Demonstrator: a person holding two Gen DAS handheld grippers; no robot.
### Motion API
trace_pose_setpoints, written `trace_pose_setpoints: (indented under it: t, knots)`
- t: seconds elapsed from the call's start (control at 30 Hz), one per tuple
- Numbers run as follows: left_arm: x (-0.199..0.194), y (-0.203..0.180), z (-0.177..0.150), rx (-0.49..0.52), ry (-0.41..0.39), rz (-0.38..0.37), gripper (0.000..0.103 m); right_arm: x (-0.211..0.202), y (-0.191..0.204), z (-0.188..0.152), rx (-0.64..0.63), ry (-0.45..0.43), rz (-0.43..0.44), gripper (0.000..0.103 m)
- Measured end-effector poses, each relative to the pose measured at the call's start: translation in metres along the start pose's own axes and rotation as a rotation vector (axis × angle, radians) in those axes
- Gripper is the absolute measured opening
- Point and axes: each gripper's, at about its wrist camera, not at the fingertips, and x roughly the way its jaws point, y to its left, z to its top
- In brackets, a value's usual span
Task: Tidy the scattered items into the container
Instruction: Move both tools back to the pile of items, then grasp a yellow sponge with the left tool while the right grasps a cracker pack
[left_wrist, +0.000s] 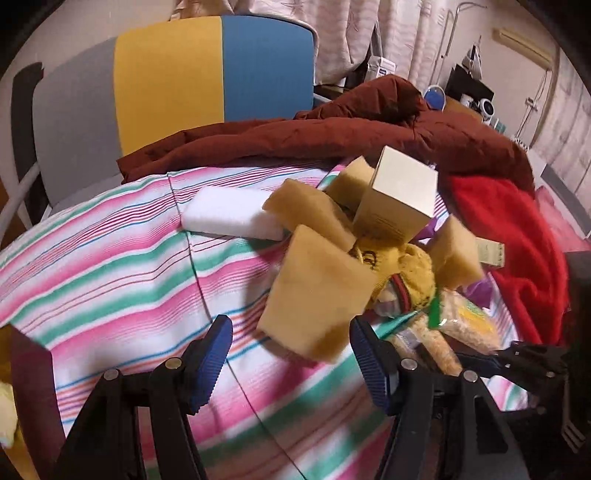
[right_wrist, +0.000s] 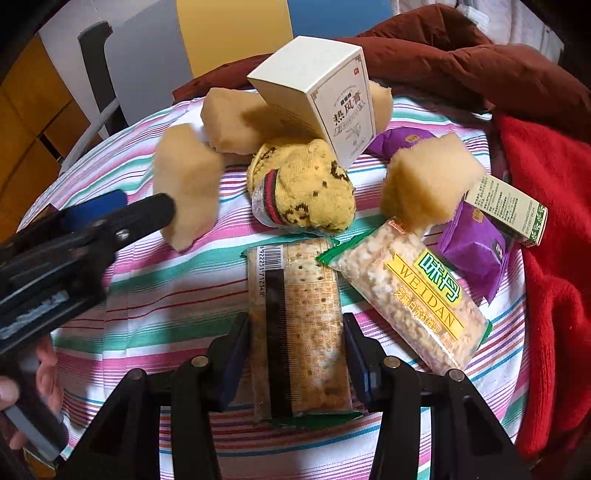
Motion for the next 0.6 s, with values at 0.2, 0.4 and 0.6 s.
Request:
trace_pose_setpoints:
  t: [0.2, 0.4, 0.6]
  knots:
    - [0.010, -0.007, 0.001, 0.019, -0.007, -0.041, 0.067, -0.002, 0.003, -0.003, 0.004, 0.000, 0.003, 0.050]
    - [0.020, -0.016, 0.003, 0.051, -0.004, -0.037, 0.067, 0.003, 0.008, 0.004, -0.001, 0.000, -0.002, 0.050]
    - [0.025, -0.015, -0.003, 0.020, -0.010, -0.081, 0.049, 0.006, 0.006, 0.006, -0.012, 0.000, -0.009, 0.050]
